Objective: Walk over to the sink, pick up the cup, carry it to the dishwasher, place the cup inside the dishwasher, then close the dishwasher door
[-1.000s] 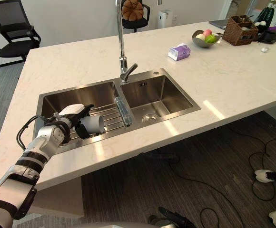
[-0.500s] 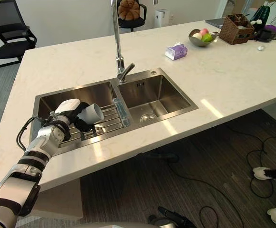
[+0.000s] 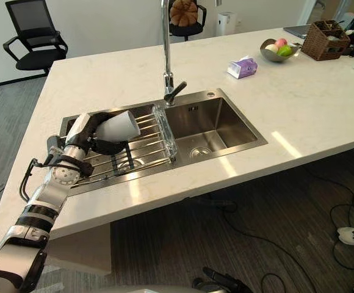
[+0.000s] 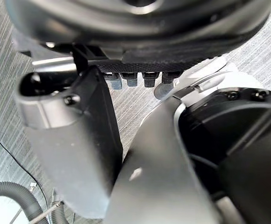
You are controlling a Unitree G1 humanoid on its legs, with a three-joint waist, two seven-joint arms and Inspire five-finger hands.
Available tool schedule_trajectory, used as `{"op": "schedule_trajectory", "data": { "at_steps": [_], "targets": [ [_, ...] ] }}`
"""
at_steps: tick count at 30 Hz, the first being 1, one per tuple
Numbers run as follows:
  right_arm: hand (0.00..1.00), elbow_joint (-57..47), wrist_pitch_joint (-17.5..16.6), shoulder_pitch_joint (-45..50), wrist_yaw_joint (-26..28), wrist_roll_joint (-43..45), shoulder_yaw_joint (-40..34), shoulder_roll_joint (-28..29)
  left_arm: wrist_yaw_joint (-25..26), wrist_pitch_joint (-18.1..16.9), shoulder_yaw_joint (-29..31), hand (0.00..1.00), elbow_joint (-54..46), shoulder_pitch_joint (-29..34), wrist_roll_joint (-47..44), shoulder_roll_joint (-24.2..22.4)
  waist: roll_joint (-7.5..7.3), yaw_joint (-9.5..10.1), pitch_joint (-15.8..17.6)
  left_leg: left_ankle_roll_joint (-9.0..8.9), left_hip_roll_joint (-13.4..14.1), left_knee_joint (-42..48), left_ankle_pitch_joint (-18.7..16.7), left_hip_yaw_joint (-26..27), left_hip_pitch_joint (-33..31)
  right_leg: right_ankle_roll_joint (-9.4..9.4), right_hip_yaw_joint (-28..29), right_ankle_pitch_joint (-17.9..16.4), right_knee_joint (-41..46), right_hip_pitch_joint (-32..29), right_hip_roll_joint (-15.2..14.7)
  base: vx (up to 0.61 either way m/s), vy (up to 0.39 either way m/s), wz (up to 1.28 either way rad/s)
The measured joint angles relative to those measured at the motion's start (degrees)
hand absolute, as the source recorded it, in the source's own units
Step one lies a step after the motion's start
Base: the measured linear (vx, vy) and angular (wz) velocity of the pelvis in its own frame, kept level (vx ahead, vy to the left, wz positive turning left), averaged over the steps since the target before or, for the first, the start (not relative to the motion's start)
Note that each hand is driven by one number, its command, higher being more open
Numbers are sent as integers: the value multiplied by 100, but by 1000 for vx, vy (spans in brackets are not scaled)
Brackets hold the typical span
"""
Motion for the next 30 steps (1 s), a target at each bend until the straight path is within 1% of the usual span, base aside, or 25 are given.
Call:
{"op": "schedule_trajectory", "data": {
  "at_steps": [3,6,10,12,14,15,18,21,22,27,30],
  "targets": [
    [100,7,84,6,1,-1,-5,-21,-248,58,376,0,-374,193,-718,-119,25,19,-48,1,-16,-7,1,-46,8,20,-50,-14,0,29,-19,-31,-8,9],
    [100,21,186,2,1,-5,-6,-46,-426,122,457,0,-444,202,-1019,-241,35,65,-81,3,-33,-42,2,-92,85,53,-105,-35,-2,118,-34,-24,-4,9],
    [100,51,259,-29,1,-6,-6,-60,-555,209,494,0,-577,216,-1166,-341,27,125,-97,41,-59,-123,27,-117,108,61,-131,-40,-6,119,-47,-23,-6,4],
    [100,51,315,-37,1,-8,-5,-59,-620,269,551,0,-589,223,-1530,-546,9,137,-132,54,-70,-167,37,-130,125,73,-148,-49,-7,121,-50,-2,-3,2],
    [100,59,363,-84,1,-20,2,-41,-498,365,693,0,-531,260,-1642,-892,-34,138,-155,55,-74,-192,37,-135,137,79,-160,-53,-9,124,-46,0,0,0],
    [100,59,372,-91,1,-22,3,-37,-497,383,709,0,-532,256,-1682,-904,-45,138,-155,55,-74,-193,37,-136,137,80,-164,-53,-9,124,-43,0,0,0],
    [100,64,431,-119,-1,-34,3,-35,-635,622,595,0,-521,406,-1689,-894,-55,141,-160,55,-85,-199,37,-177,138,88,-222,-59,-9,133,-34,0,-13,5],
    [100,88,482,-155,3,-56,12,-13,-889,997,233,0,-261,848,-1691,-921,-70,152,-155,56,-81,-196,38,-241,133,89,-280,-59,-9,151,-31,-26,-23,10],
    [100,89,485,-154,3,-56,12,-5,-927,986,185,0,-216,956,-1648,-936,-91,162,-160,56,-82,-190,38,-239,131,88,-275,-59,-9,151,-33,-54,-24,3],
    [100,109,501,-153,-10,-54,62,5,-965,1118,247,0,-145,951,-2344,-935,-150,201,-187,85,-106,-163,58,-242,134,82,-267,-54,-10,169,-66,-69,-20,0],
    [100,108,500,-156,-21,-50,118,-4,-899,1108,298,0,-141,975,-2692,-980,-165,204,-185,111,-114,-176,78,-251,135,73,-272,-45,-12,168,-89,-57,-14,1]
  ]
}}
